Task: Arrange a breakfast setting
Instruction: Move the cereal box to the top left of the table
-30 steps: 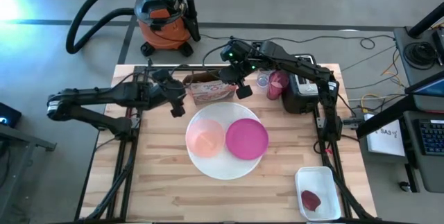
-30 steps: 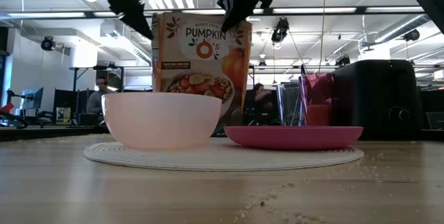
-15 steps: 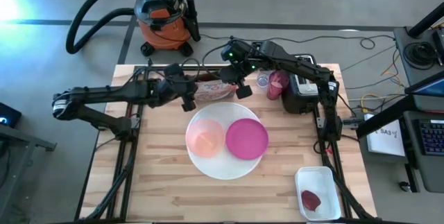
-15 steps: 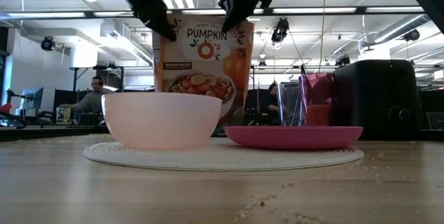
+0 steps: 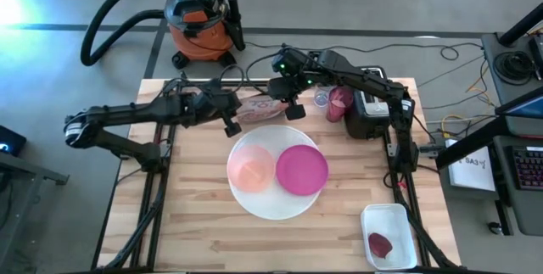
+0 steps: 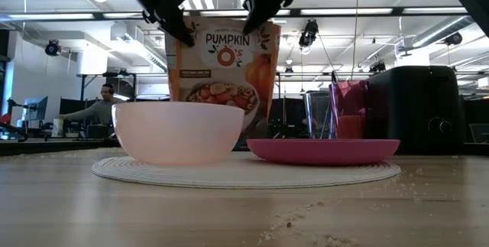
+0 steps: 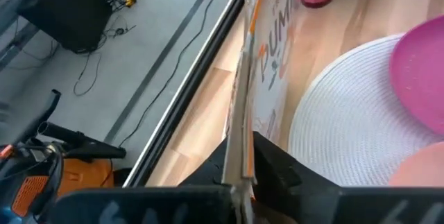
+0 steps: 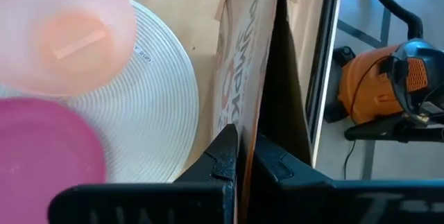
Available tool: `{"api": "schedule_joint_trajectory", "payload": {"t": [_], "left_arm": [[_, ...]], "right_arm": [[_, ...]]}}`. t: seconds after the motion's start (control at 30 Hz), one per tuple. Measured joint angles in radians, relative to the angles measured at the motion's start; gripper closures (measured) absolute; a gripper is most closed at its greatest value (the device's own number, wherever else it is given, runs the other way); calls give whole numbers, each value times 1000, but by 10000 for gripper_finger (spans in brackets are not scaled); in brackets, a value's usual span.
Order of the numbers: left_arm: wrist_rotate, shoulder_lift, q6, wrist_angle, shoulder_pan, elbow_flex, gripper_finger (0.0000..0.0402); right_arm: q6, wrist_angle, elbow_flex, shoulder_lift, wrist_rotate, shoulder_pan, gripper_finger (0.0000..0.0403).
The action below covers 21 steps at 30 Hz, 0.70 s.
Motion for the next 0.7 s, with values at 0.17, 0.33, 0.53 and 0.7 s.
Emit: {"api": "schedule_joint_trajectory", "payload": {"t": [0.17, 0.33, 0.53, 0.7], "left_arm": [[7, -43, -20, -66, 56, 0, 400], [8, -107, -95, -182, 117, 0, 401], [14, -193, -209, -348, 144, 0, 401], [-5, -278, -338, -512, 144, 0, 401]], "right_arm": [[32, 8, 0, -27, 2, 0, 393], [33, 30, 0, -76, -3, -2, 393], [81, 41, 0, -133, 54, -2, 393], [169, 30, 0, -174, 128, -3, 393]]}}
